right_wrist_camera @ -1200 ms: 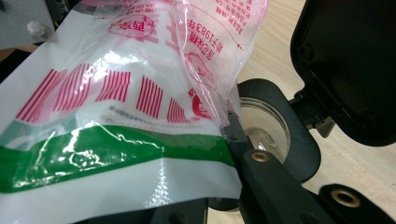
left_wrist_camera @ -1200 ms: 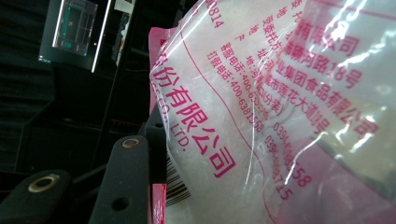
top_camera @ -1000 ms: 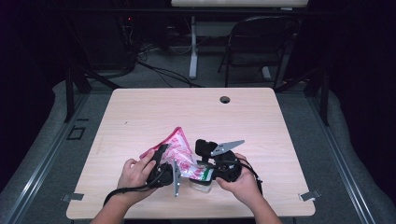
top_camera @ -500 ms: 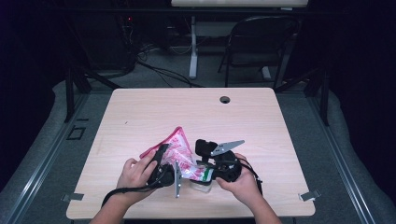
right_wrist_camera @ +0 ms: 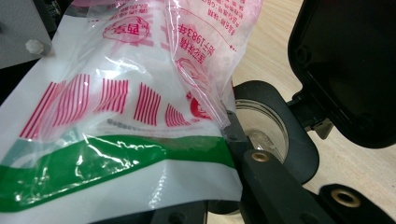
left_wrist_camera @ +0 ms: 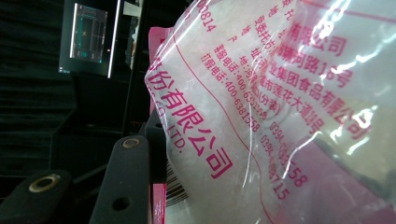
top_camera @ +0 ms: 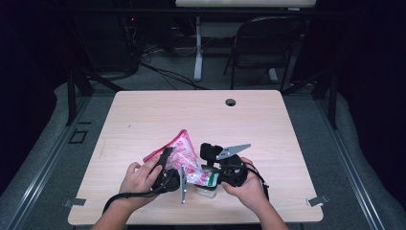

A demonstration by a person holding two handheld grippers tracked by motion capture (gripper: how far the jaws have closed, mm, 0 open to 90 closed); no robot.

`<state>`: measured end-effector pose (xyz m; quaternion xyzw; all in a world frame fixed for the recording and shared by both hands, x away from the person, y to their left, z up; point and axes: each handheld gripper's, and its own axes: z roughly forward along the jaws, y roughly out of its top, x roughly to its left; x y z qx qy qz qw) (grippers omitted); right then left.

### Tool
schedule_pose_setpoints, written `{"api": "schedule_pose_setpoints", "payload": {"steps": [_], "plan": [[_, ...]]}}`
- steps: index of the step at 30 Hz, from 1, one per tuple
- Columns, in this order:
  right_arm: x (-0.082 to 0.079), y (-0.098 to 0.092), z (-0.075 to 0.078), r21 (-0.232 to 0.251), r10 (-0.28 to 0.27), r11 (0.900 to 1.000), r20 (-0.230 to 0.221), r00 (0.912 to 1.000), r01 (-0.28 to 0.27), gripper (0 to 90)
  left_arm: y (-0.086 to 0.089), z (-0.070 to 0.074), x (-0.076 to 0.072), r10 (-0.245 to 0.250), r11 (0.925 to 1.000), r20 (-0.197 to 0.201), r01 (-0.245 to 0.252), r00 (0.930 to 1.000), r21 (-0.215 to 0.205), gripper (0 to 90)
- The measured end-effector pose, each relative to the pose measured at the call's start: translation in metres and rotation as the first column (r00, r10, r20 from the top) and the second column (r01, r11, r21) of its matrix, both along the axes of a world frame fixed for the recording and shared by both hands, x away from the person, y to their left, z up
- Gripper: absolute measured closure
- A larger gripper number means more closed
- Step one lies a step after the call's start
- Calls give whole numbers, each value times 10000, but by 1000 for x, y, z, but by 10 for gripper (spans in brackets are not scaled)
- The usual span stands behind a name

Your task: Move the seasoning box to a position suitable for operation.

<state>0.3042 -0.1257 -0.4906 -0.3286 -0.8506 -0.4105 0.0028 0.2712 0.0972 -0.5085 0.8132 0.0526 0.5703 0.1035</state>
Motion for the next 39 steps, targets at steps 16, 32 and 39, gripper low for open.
{"api": "schedule_pose_setpoints", "payload": {"steps": [16, 32, 39], "plan": [[-1, -1, 2, 81, 74, 9999, 112, 9999, -75, 900, -2, 6, -2, -8, 9999, 309, 4, 9995, 155, 575], [-2, -1, 0, 61, 130, 9999, 140, 9998, -131, 900, -4, 9, -4, -86, 9991, 484, 66, 9988, 426, 576], [-1, -1, -1, 56, 71, 10000, 104, 9999, -71, 900, -6, 11, -5, -127, 9984, 546, 97, 9984, 560, 577]]}}
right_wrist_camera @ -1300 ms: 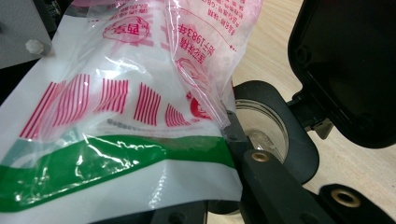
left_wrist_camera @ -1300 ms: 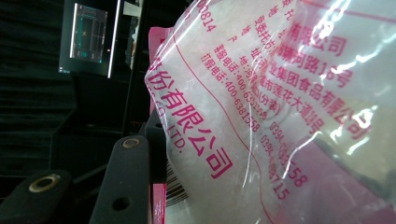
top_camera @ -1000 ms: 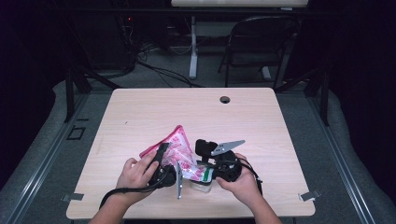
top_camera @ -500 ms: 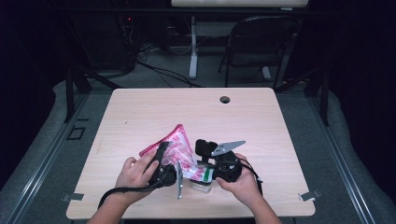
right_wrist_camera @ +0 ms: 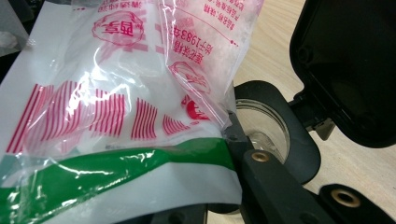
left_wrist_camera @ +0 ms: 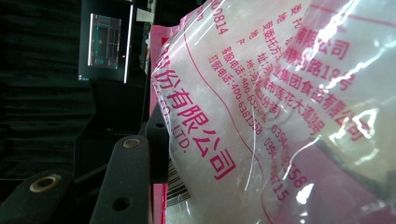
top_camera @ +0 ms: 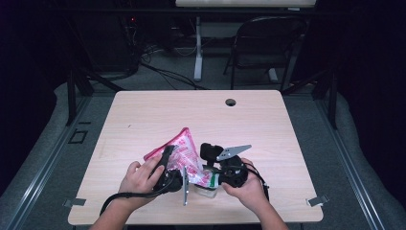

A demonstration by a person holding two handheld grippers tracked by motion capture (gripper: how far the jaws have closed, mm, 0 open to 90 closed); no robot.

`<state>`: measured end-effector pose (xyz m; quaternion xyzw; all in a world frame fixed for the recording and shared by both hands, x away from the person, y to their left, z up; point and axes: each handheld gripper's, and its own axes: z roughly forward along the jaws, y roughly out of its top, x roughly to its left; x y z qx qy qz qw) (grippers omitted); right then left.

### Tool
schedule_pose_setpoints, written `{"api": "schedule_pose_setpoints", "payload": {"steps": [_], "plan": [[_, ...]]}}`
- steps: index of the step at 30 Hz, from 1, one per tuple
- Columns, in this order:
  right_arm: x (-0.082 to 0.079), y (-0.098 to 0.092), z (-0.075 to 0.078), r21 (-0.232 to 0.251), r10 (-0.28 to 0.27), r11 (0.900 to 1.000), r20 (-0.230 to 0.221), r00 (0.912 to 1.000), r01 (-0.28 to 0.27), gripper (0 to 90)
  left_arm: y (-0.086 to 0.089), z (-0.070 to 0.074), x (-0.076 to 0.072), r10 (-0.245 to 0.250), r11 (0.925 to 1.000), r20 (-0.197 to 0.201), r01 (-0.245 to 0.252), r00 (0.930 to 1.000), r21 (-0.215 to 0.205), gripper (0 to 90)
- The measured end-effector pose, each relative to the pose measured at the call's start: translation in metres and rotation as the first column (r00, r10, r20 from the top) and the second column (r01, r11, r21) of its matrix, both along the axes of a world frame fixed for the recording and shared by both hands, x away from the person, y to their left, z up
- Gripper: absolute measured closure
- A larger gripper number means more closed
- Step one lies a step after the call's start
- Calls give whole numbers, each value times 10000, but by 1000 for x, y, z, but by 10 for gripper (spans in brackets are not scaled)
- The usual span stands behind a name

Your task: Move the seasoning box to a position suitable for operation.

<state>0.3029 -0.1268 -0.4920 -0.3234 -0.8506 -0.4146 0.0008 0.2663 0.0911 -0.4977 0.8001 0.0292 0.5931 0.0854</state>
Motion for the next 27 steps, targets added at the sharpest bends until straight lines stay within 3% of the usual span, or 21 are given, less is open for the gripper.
{"api": "schedule_pose_setpoints", "payload": {"steps": [27], "plan": [[0, -2, -2, -2, -33, 10000, -86, 10000, 33, 900, -5, 1, -2, -63, 9997, 196, 59, 9998, 220, 577]]}}
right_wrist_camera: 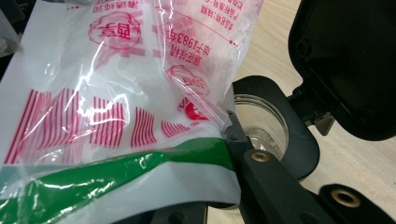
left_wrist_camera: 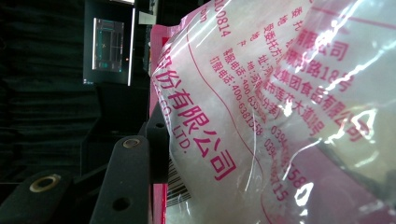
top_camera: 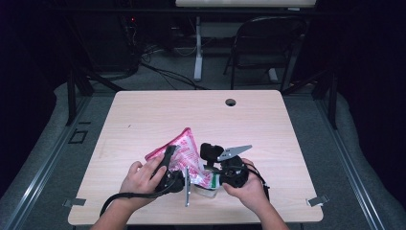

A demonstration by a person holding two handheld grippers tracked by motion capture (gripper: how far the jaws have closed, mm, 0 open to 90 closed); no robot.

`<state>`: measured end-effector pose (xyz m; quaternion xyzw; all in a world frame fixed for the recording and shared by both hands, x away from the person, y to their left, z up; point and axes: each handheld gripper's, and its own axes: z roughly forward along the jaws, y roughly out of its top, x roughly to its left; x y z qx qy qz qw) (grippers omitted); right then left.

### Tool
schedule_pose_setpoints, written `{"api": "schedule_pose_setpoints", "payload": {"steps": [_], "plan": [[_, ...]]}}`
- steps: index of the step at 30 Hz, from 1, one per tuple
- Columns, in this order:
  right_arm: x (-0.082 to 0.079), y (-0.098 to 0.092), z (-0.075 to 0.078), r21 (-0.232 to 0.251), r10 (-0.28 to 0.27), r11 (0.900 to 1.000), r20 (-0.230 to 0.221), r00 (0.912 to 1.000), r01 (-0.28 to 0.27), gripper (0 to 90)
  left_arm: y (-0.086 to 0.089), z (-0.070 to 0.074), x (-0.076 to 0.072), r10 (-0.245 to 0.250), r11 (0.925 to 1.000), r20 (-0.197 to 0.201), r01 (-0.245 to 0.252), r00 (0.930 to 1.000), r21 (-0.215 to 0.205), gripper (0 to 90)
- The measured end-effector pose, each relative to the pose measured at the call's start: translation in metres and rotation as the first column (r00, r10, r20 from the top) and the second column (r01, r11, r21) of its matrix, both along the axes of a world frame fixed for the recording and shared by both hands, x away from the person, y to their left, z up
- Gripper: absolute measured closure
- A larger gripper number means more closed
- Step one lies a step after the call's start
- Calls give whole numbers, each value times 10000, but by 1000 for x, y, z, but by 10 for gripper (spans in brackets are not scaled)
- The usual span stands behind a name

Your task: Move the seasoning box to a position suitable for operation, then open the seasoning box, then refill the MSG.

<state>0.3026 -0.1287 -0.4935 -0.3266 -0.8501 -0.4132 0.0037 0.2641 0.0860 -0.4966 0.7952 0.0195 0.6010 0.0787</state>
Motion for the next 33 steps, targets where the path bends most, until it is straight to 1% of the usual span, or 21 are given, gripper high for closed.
{"api": "schedule_pose_setpoints", "payload": {"steps": [2, 6, 18, 21, 23, 24, 28, 33], "plan": [[0, 0, 0, 5, -4, 10000, -3, 10000, 4, 900, 0, 0, 0, -12, 10000, 27, 12, 10000, 23, 577], [0, 0, 0, -23, -7, 10000, 12, 10000, 7, 900, -1, 0, 0, 23, 10000, -46, -23, 10000, 37, 577], [0, 0, 0, -5, -18, 10000, 8, 10000, 18, 900, -1, 1, 0, 11, 9999, -10, -10, 10000, 103, 577], [0, 0, 0, -115, 32, 9999, 20, 10000, -32, 900, -1, 0, 0, 14, 9999, -36, -13, 10000, 135, 577], [0, 0, -1, -16, 29, 10000, -12, 10000, -29, 900, -1, 1, 0, 11, 9999, 6, -11, 10000, 145, 577], [0, 0, 0, -69, 19, 10000, 11, 10000, -19, 900, -1, 1, 0, 28, 9999, -4, -28, 10000, 145, 577], [1, 0, -1, 53, -2, 10000, -24, 10000, 2, 900, -1, 1, 0, 11, 9998, -8, -11, 10000, 173, 577], [0, 0, -1, -29, 3, 10000, -5, 10000, -3, 900, -1, 1, 0, -45, 9997, 22, 45, 10000, 238, 577]]}}
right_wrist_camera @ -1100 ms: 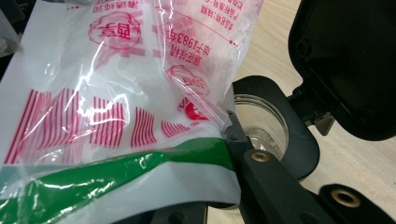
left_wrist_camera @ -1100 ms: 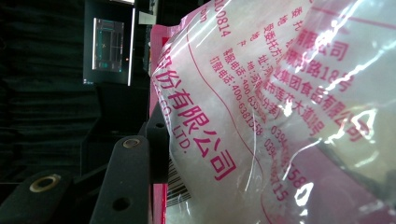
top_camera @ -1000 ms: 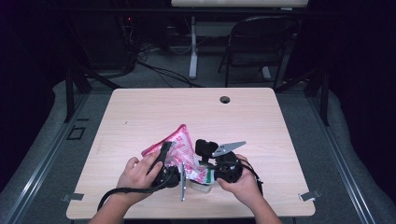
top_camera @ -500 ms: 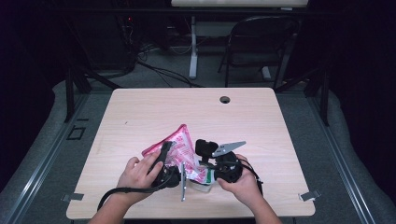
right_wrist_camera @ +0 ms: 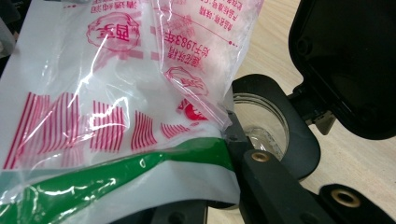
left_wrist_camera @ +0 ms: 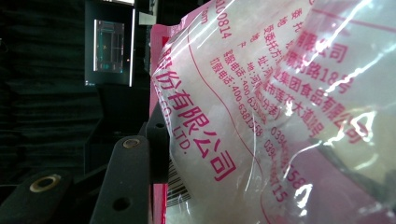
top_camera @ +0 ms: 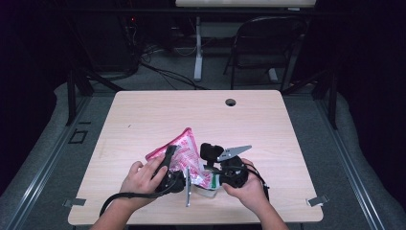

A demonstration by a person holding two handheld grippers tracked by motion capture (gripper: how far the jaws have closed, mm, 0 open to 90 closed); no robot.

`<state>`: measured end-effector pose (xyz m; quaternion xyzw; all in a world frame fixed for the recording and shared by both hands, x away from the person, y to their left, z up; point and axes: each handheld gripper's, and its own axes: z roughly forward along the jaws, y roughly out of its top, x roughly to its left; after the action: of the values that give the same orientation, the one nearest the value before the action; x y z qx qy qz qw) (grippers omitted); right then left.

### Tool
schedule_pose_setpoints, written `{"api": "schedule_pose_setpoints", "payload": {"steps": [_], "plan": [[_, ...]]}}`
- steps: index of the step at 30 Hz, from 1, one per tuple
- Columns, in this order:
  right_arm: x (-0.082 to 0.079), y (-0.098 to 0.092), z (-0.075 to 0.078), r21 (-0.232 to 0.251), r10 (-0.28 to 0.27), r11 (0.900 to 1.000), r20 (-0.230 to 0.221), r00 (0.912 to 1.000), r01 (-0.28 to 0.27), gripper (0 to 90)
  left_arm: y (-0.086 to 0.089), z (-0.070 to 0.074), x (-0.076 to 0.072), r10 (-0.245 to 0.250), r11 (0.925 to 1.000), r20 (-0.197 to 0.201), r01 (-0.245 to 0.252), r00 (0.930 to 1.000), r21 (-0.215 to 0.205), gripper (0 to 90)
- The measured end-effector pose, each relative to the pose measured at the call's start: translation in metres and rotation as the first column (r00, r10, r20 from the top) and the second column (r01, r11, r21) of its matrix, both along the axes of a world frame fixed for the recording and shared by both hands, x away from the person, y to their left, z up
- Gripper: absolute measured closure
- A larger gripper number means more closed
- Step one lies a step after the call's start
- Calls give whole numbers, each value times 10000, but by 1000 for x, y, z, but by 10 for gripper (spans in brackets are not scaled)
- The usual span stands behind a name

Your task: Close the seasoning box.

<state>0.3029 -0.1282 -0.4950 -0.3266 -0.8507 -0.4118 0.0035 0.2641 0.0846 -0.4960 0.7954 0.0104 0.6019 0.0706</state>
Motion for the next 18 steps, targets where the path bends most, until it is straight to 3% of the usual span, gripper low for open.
{"api": "schedule_pose_setpoints", "payload": {"steps": [18], "plan": [[0, 0, 2, -53, -4, 10000, 40, 10000, 5, 900, 0, 1, 0, 25, 10000, -14, -25, 10000, -66, 577]]}}
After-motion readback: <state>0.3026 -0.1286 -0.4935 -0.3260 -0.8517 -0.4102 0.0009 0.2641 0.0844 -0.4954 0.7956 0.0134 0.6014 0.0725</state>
